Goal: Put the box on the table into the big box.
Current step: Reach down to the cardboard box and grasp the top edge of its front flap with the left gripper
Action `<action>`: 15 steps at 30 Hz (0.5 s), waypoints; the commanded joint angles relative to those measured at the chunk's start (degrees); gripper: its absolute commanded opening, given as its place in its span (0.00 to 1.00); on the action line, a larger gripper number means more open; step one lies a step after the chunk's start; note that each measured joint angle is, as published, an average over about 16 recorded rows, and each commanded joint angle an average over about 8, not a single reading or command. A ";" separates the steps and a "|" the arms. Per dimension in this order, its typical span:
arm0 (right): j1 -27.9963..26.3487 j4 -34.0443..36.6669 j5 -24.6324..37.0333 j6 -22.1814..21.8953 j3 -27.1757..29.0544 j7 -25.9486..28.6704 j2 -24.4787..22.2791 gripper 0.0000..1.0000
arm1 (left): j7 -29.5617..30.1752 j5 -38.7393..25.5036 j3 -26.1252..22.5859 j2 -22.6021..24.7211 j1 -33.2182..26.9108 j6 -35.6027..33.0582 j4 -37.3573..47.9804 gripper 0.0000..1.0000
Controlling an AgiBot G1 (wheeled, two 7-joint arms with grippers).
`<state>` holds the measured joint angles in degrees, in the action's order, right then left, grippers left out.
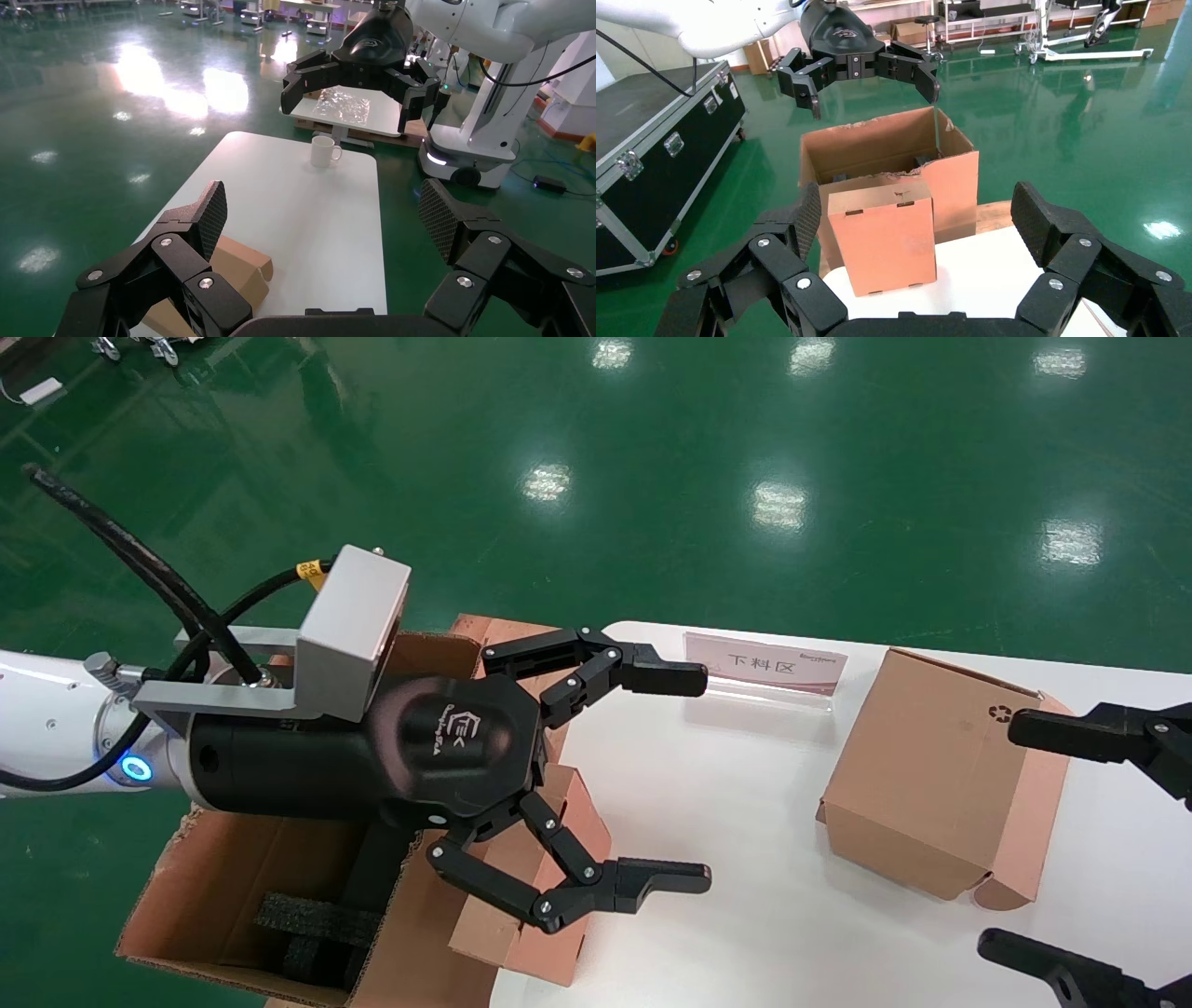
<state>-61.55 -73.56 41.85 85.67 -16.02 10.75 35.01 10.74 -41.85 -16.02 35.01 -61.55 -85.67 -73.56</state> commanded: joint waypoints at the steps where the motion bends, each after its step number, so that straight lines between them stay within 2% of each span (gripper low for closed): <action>1: 0.00 0.00 0.00 0.00 0.00 0.00 0.00 1.00 | 0.00 0.00 0.00 0.00 0.00 0.00 0.00 1.00; 15: 0.00 0.00 0.00 0.00 0.00 0.00 0.00 1.00 | 0.00 0.00 0.00 0.00 0.00 0.00 0.00 1.00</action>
<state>-61.55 -73.56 41.85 85.68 -16.02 10.75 35.01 10.76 -42.38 -16.42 34.65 -61.69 -85.41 -73.62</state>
